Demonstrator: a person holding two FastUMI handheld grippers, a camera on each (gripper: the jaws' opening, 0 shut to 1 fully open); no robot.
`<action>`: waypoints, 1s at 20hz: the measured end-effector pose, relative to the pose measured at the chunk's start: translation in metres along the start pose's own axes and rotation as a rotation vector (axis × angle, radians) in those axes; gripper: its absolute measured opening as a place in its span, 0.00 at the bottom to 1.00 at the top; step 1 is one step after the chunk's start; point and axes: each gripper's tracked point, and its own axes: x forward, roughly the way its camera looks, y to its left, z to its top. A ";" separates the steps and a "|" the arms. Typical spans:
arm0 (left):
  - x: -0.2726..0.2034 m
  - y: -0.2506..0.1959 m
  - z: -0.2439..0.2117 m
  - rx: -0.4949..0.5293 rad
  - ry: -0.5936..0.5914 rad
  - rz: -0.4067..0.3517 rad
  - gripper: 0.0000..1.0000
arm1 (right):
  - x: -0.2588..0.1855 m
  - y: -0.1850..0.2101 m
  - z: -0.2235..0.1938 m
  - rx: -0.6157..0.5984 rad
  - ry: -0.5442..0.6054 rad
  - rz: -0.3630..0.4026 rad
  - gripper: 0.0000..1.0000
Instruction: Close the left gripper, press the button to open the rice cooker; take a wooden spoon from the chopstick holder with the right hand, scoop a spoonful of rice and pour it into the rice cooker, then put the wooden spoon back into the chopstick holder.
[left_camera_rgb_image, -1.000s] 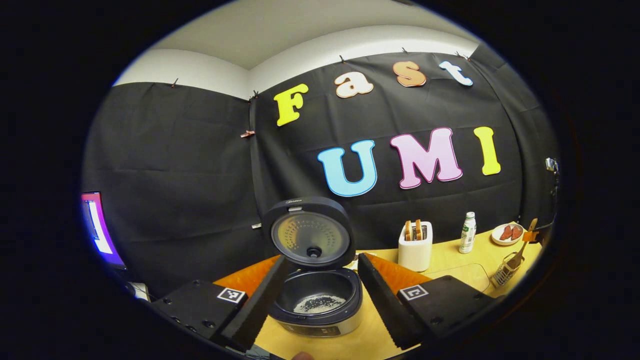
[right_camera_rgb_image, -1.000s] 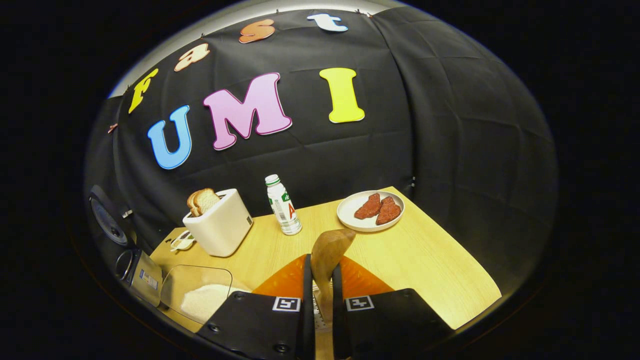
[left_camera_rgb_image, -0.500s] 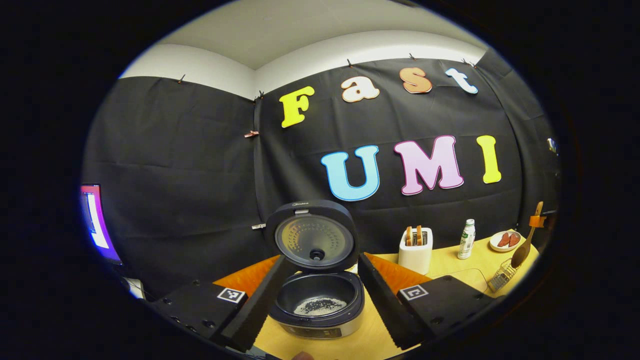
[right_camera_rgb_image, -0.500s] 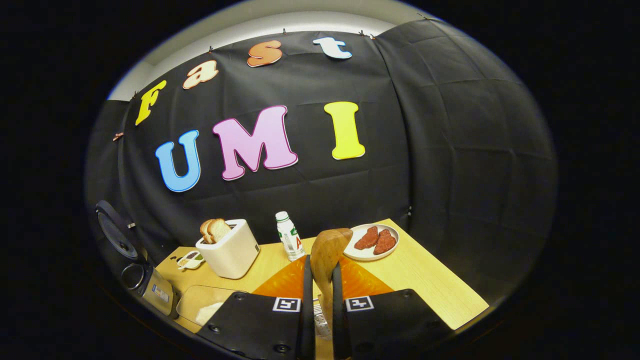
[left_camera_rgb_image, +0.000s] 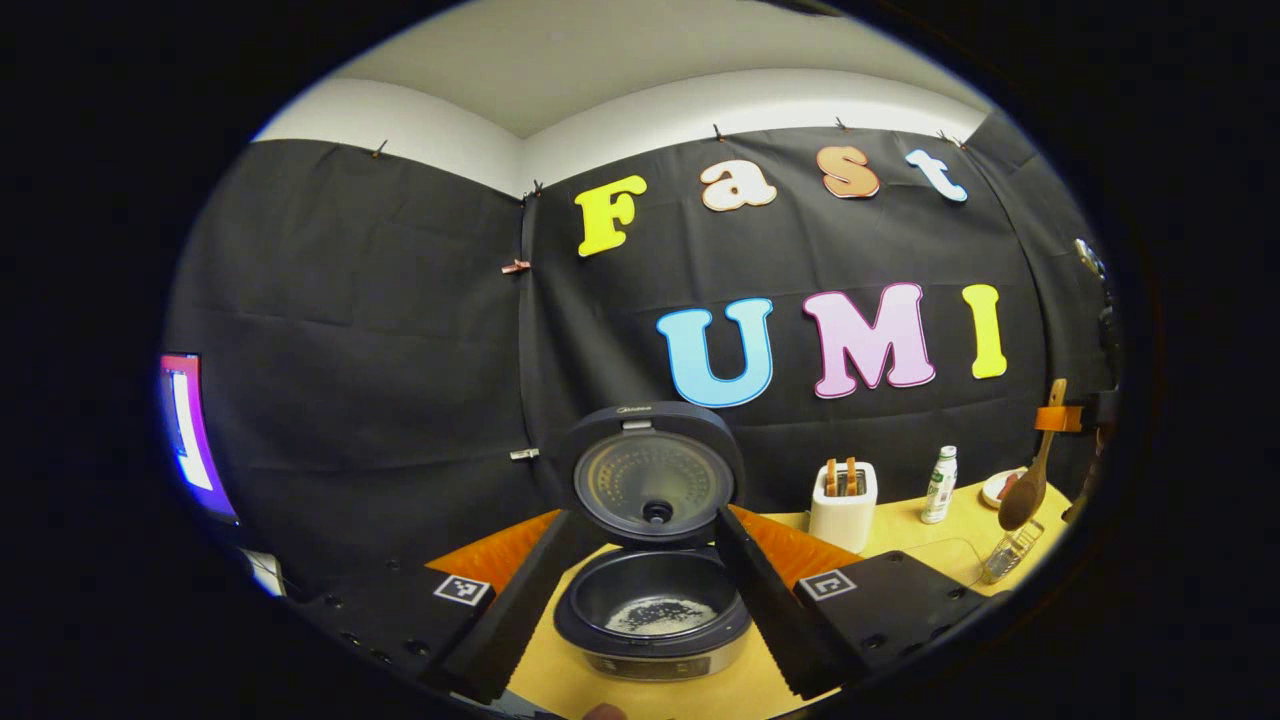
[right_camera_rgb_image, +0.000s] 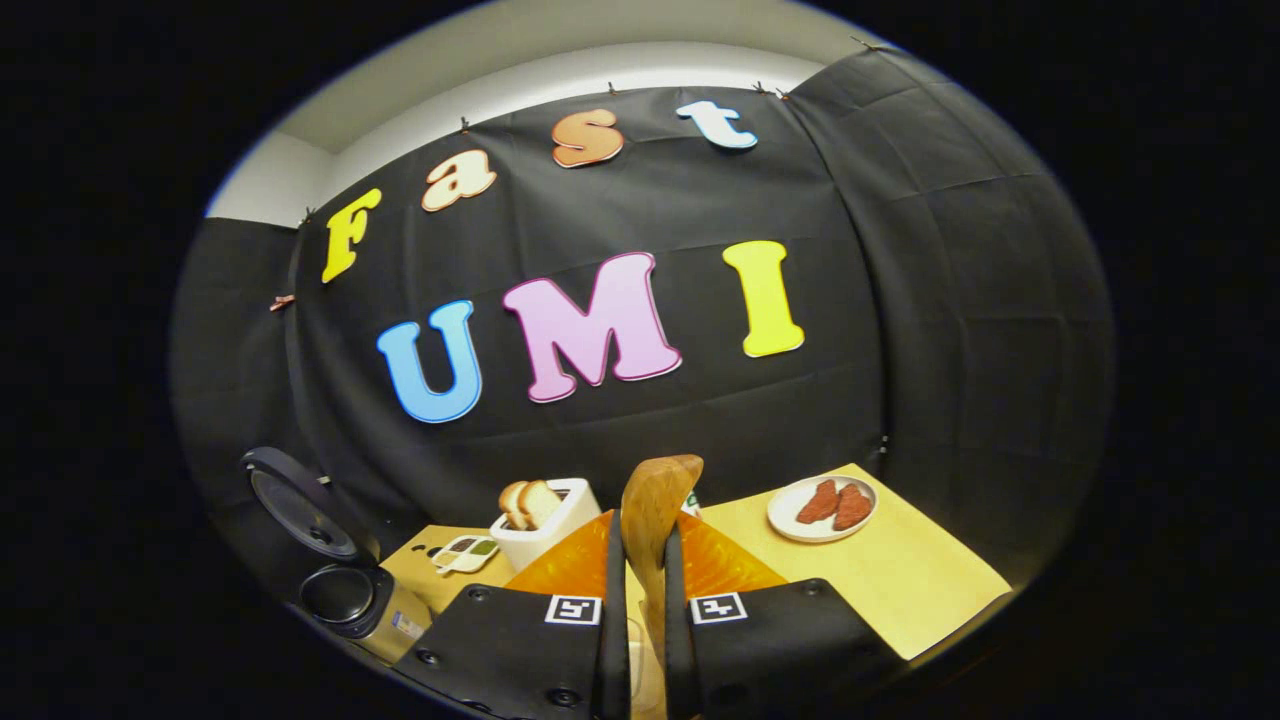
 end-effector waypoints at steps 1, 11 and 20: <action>0.000 0.004 0.000 0.006 -0.004 -0.002 0.96 | 0.003 0.012 -0.007 -0.007 0.011 0.015 0.18; 0.018 0.045 -0.020 -0.026 0.036 -0.012 0.96 | 0.043 0.047 -0.106 -0.091 0.149 -0.017 0.18; 0.042 0.072 -0.037 -0.032 0.066 -0.033 0.96 | 0.059 0.066 -0.173 -0.035 0.238 -0.094 0.18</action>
